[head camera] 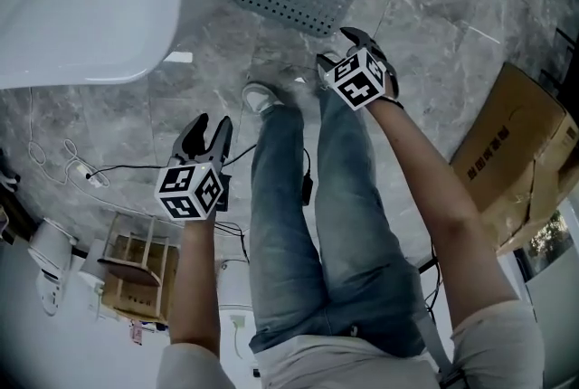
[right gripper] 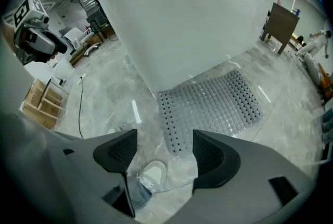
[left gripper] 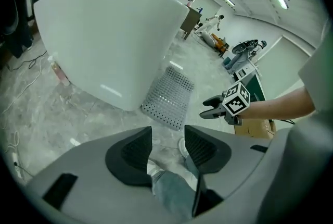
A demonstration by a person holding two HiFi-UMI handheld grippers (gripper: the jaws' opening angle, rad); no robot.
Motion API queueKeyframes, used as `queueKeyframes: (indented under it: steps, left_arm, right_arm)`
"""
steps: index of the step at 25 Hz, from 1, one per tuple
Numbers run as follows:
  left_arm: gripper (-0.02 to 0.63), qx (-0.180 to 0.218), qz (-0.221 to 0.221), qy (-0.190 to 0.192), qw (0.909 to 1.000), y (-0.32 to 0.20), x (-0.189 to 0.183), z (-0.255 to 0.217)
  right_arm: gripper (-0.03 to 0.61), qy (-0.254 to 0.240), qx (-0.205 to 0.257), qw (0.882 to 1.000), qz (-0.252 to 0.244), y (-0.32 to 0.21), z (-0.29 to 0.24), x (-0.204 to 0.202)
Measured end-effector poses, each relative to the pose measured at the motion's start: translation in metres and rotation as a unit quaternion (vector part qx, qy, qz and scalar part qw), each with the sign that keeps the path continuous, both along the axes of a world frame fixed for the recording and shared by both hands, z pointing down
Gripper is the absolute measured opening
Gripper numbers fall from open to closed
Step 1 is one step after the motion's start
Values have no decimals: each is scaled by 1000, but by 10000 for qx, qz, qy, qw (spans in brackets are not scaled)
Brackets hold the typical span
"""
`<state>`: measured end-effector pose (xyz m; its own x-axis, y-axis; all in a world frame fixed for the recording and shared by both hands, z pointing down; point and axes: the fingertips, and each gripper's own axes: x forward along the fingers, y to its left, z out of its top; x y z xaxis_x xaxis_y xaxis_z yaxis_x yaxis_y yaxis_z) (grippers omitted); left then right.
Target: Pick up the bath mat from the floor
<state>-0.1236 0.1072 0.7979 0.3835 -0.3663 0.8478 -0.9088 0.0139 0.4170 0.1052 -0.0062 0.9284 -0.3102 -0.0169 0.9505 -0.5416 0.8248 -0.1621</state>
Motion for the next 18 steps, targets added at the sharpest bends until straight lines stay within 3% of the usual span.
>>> queueKeyframes:
  steps: [7,18]
  left_arm:
    - [199,-33,172,-122,9998,-7,-4,45]
    - [201,-172,65,-269,9995,-8,-22,110]
  right_arm:
    - [348,130,-48,9999,-24,0,69,13]
    - [354,508,-252,9980,-294,20,182,35]
